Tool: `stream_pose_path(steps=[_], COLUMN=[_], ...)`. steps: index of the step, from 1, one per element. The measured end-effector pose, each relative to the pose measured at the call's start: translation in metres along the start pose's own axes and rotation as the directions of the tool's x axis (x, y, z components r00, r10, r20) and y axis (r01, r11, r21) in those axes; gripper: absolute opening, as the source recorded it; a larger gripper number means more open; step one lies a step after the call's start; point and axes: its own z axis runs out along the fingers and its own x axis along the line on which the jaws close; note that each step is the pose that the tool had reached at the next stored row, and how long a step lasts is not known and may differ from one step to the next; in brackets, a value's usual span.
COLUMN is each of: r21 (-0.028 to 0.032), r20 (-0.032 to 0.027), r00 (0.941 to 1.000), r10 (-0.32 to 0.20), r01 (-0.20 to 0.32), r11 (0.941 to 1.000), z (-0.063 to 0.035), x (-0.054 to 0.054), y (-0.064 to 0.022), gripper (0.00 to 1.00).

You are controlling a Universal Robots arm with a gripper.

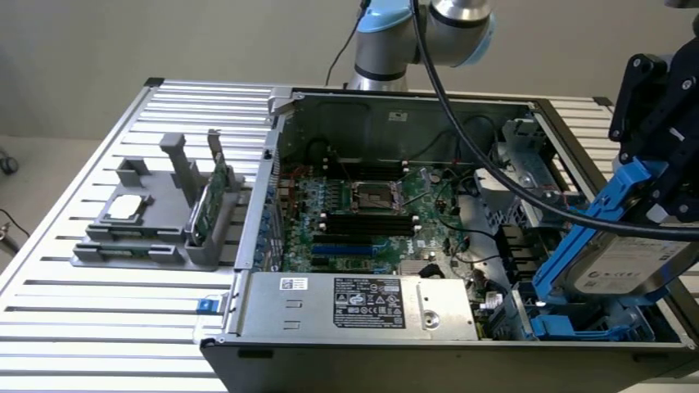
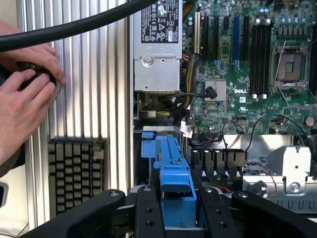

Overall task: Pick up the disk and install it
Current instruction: 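Insert the disk into the insertion slot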

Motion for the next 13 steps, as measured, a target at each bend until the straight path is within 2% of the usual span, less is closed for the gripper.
stream_pose_path(steps=[2, 13], r21=[0.0022, 0.0028], r20=[0.0000, -0.0003], r00=[1.0000, 1.0000], r10=[0.000, -0.002], r01=[0.000, 0.002], r11=[1.0000, 1.0000], z=[0.0006, 0.0036], x=[0.0000, -0.0001], y=[0.0004, 0.0024], gripper=[0.33, 0.33])
